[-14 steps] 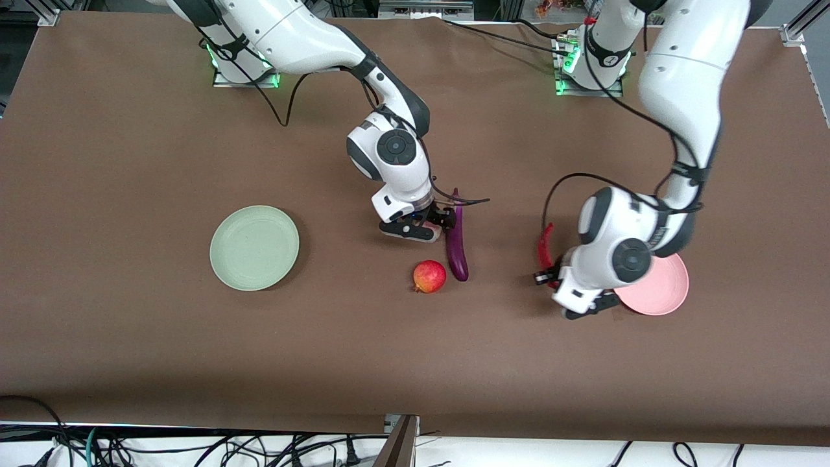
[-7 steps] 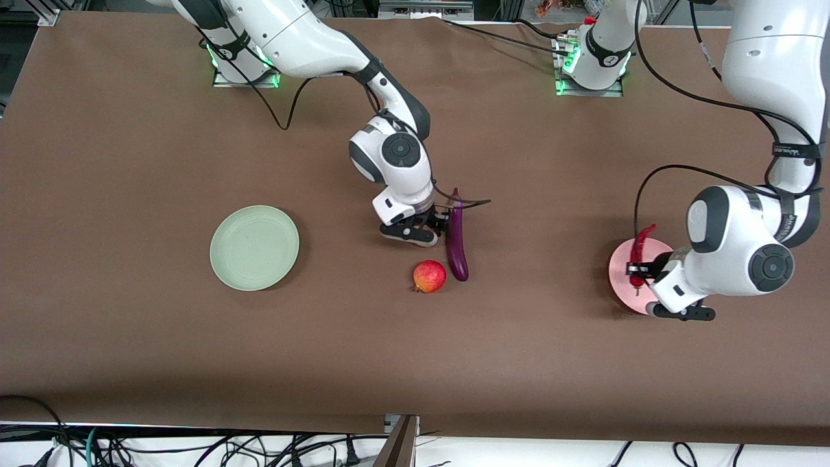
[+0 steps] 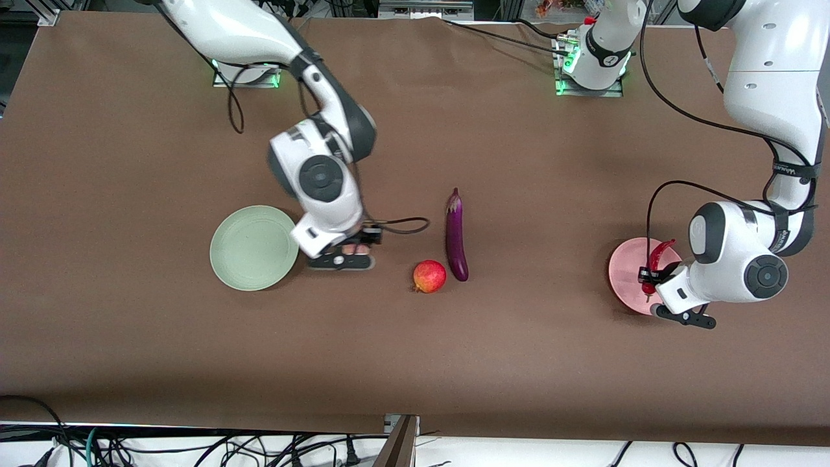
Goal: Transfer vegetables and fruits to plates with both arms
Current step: 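Place the peach on the green plate while the left gripper places the chili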
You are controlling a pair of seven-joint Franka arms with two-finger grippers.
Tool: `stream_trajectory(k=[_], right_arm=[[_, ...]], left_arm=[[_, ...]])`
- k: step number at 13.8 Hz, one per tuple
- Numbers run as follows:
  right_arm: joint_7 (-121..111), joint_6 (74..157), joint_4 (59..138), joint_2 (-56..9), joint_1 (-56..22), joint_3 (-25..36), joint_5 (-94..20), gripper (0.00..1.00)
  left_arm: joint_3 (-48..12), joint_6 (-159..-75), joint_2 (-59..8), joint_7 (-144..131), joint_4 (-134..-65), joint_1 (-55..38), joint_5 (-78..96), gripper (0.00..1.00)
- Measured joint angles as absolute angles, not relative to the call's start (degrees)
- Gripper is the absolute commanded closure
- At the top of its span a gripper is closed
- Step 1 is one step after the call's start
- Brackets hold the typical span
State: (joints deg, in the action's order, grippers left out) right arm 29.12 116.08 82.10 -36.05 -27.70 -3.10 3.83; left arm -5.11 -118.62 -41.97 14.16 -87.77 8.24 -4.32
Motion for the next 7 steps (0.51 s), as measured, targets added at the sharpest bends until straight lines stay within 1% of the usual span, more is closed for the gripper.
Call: stream_trajectory(k=[2, 3, 4, 5, 6, 7], right_arm=[[18.73, 115.75, 86.45, -32.94, -22.13, -2.97, 3.81, 0.82], [14.21, 115.89, 89.42, -31.21, -19.46, -2.92, 3.80, 0.80], [9.91, 116.33, 92.83, -29.34, -16.72, -2.88, 3.80, 0.74], [5.92, 117.21, 96.23, -27.72, -14.11, -2.84, 3.79, 0.71], [2.41, 118.96, 99.71, -26.50, -11.43, -2.81, 3.72, 0.60], [-0.78, 121.71, 103.26, -25.77, -8.78, -2.80, 3.19, 0.41]], left_arm=[[-5.79, -118.58, -41.69, 14.16, -87.45, 8.22, -4.31, 0.00], [-6.71, -118.36, -41.32, 14.01, -87.11, 8.17, -4.28, 0.00], [-8.11, -117.28, -40.62, 13.43, -86.83, 8.13, -4.09, 0.00], [-9.99, -115.28, -39.70, 11.43, -86.69, 8.09, -3.68, 0.00], [-12.22, -113.10, -38.77, 8.34, -86.67, 8.02, -3.28, 0.00], [-14.87, -111.24, -38.13, 4.52, -86.69, 7.91, -3.22, 0.00]])
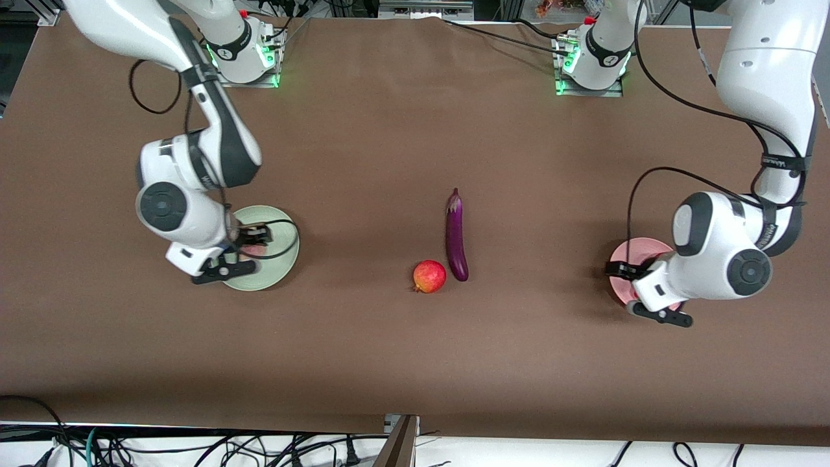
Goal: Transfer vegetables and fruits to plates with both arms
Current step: 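Place the peach on the green plate while the left gripper places the chili, then reach the right gripper to the pomegranate while the left gripper grasps the eggplant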
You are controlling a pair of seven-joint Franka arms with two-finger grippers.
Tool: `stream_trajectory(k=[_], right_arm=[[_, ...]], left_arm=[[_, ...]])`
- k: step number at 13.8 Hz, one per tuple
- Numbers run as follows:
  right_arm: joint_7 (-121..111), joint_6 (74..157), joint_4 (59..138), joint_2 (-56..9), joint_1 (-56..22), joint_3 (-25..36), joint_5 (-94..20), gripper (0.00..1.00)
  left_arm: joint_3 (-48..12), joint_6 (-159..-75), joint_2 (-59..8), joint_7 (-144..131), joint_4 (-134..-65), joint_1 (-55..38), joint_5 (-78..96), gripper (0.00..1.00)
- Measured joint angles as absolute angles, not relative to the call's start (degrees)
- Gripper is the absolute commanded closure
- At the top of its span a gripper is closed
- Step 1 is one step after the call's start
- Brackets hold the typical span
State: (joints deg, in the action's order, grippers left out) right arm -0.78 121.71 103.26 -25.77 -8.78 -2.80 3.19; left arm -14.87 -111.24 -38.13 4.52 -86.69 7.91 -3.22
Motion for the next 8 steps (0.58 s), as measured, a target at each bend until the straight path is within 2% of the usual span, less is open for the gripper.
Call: stream_trajectory(k=[1, 3, 5, 8], right_arm=[[-3.55, 125.44, 106.74, -25.56, -6.66, -2.80, 2.13, 0.32], [-5.63, 134.74, 113.60, -25.78, -4.61, -2.80, 1.11, 0.02], [-5.61, 139.32, 116.91, -25.86, -4.54, -3.01, 1.08, 0.01], [-3.82, 134.22, 112.78, -24.80, -5.16, -4.01, -2.32, 0.01]], left_arm=[[-17.70, -110.28, -37.90, 0.60, -86.81, 7.69, -3.21, 0.00], [-21.28, -110.54, -38.38, -5.10, -87.59, 6.07, -2.41, 0.00], [-22.25, -114.27, -39.32, -7.53, -88.06, 2.68, 1.80, 0.00], [-22.48, -122.76, -41.23, -12.98, -88.62, -4.47, 4.36, 0.00]])
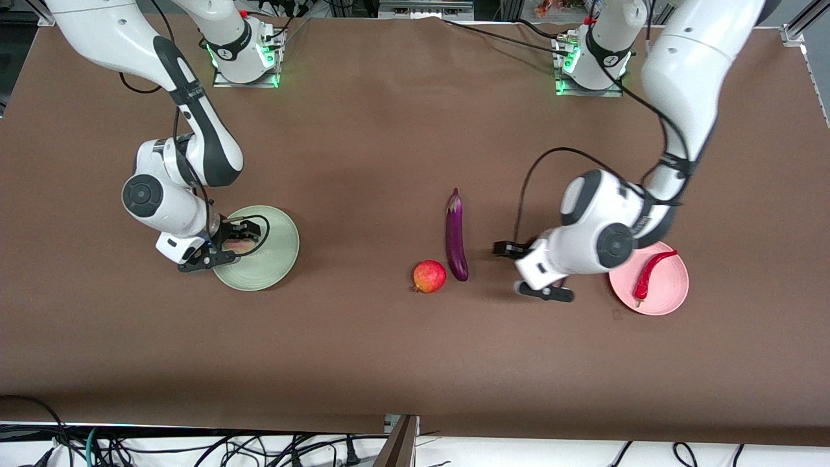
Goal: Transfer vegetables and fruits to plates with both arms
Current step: 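Reach the right gripper to the pomegranate while the left gripper grasps the eggplant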
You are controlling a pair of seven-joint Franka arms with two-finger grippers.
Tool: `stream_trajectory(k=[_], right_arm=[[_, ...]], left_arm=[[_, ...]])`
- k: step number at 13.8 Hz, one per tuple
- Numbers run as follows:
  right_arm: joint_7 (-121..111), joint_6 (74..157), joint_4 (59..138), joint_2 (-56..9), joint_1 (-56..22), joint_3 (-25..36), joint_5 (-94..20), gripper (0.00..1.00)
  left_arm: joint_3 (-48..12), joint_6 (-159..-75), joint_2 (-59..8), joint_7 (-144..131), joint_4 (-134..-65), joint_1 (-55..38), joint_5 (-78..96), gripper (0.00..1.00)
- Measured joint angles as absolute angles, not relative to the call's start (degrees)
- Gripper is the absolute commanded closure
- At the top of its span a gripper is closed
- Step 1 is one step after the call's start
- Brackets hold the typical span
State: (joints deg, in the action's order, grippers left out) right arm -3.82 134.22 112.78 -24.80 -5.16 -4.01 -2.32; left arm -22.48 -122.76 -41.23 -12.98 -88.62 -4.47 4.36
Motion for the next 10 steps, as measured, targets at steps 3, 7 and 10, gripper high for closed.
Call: stream_trajectory(k=[3, 7, 10], right_arm=[[4.23, 123.33, 102.05, -24.88, -8.94, -4.41, -7.16, 0.01], [25.11, 120.43, 92.19, -30.40, -18.66, -4.75, -8.73, 0.01], [34.73, 122.42, 87.96, -35.77, -25.03, -4.73, -8.72, 0.01]], left_arm=[[-22.53, -128.03, -44.28, -16.80, -89.20, -10.29, 4.43, 0.00], [-21.68, -132.80, -46.98, -21.45, -90.25, -15.25, 4.33, 0.92], [-20.77, -132.29, -47.81, -21.45, -90.36, -14.61, 4.30, 1.00]])
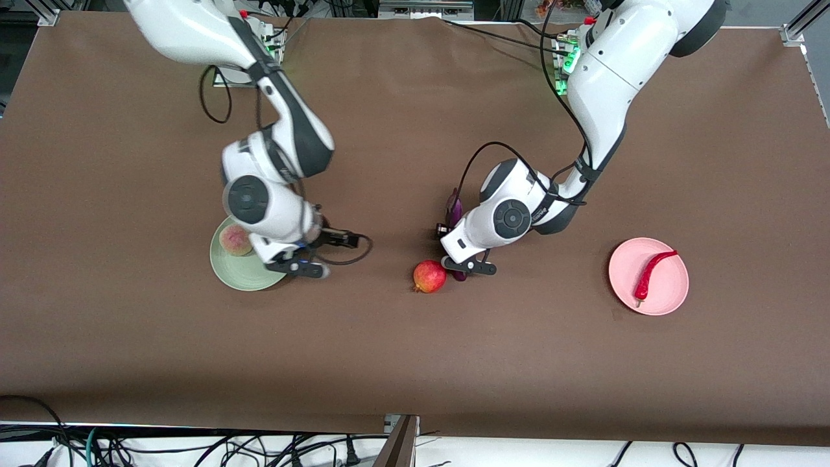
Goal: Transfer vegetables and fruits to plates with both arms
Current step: 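Reach the right gripper to the pomegranate while the left gripper grasps the eggplant, then grasp the pomegranate with the right gripper while the left gripper places the eggplant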
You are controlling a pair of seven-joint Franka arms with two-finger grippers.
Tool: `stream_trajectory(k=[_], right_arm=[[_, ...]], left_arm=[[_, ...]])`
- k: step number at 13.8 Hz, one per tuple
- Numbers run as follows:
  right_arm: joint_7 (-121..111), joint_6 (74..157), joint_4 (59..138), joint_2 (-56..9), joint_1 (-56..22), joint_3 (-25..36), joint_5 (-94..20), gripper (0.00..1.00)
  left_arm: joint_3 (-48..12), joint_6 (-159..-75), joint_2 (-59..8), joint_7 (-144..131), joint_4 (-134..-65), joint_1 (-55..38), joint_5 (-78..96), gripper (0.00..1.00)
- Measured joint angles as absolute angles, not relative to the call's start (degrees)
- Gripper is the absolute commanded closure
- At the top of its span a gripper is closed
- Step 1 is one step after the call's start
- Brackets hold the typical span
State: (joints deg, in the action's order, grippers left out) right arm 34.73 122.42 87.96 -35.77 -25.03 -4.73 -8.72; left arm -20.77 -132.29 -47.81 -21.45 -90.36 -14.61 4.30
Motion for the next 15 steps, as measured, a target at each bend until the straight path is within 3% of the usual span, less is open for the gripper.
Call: stream_trajectory(k=[2, 5, 8, 11, 15], right_arm=[[35.46, 122.86, 86.87, -36.89, -25.44, -4.43, -8.72, 0.01], [36.66, 123.46, 86.19, -36.91, -24.98, -4.20, -8.75, 0.01], [43.38, 131.46, 86.16, -37.98, -28.03, -4.52, -8.75, 0.01], [50.88, 142.13, 84.36, -42.57, -33.35, -4.50, -8.73, 0.01], [57.38, 145.17, 73.54, -51.48, -37.96, -2.89, -8.62, 0.01]], left_arm=[[-20.13, -128.57, -47.02, -21.43, -89.57, -13.20, 3.92, 0.98], [-19.83, -116.42, -41.95, -21.35, -86.98, -8.37, -2.00, 0.96], [-19.03, -108.79, -37.44, -18.82, -86.57, -4.57, -11.95, 0.94], [-16.75, -107.77, -37.50, -3.22, -86.84, 1.54, -18.14, 0.91], [-15.78, -109.22, -40.22, 14.10, -87.01, 12.13, -18.44, 0.85]])
